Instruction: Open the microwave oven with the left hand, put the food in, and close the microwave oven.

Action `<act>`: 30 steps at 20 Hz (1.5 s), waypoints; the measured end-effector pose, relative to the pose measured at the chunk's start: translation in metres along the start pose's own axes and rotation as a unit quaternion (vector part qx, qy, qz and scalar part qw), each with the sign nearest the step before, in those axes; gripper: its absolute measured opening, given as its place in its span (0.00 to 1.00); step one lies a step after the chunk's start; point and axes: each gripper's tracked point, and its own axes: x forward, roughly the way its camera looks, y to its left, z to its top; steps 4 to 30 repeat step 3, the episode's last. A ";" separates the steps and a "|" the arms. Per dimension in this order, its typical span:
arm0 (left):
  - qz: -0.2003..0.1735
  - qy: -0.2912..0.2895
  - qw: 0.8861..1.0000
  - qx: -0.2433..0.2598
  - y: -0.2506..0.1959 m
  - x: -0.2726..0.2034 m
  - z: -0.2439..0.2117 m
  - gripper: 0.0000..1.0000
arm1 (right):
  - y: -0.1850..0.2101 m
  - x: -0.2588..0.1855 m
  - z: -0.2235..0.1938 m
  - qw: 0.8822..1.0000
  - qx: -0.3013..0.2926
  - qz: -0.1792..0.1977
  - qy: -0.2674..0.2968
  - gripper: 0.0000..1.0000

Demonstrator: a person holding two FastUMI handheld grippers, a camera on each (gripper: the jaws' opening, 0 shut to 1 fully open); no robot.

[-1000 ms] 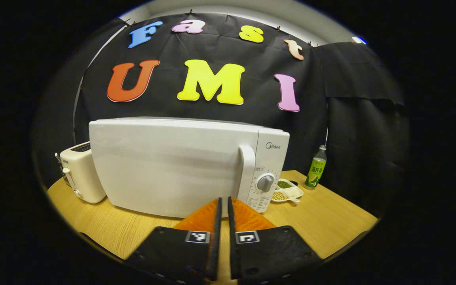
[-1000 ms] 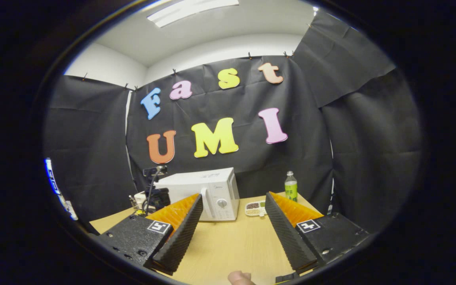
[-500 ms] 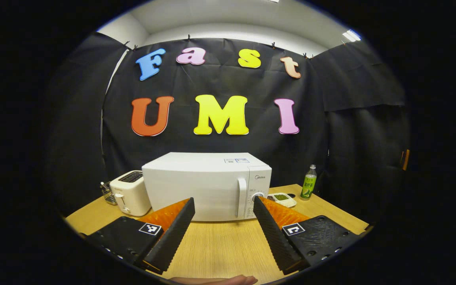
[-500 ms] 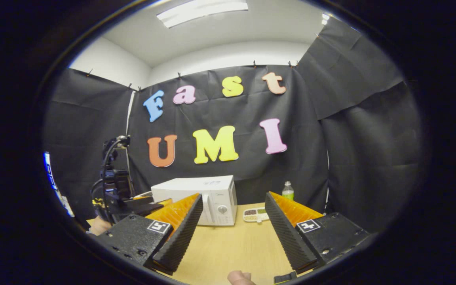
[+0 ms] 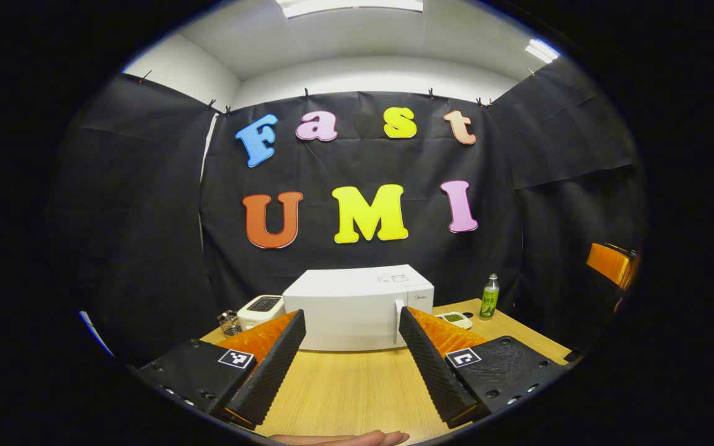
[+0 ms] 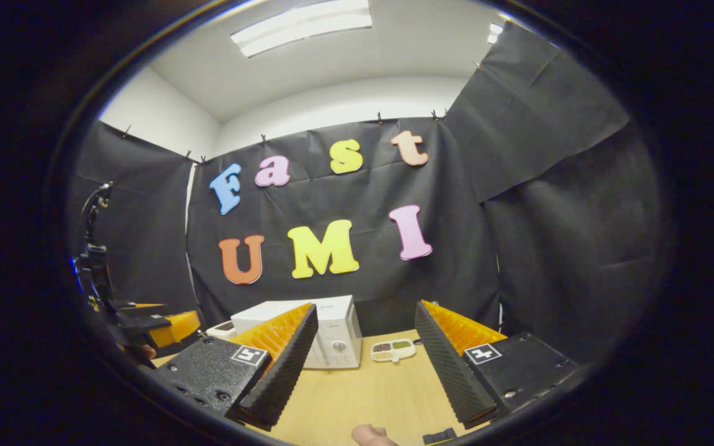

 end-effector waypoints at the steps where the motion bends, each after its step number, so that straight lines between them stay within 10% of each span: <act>1: 0.002 -0.003 1.000 0.000 0.004 -0.009 0.005 0.96 | -0.001 -0.003 0.004 1.000 -0.005 -0.003 -0.003 1.00; 30: 0.002 -0.011 1.000 -0.011 0.011 -0.028 0.012 0.96 | 0.002 -0.007 0.008 1.000 -0.017 -0.002 -0.006 0.91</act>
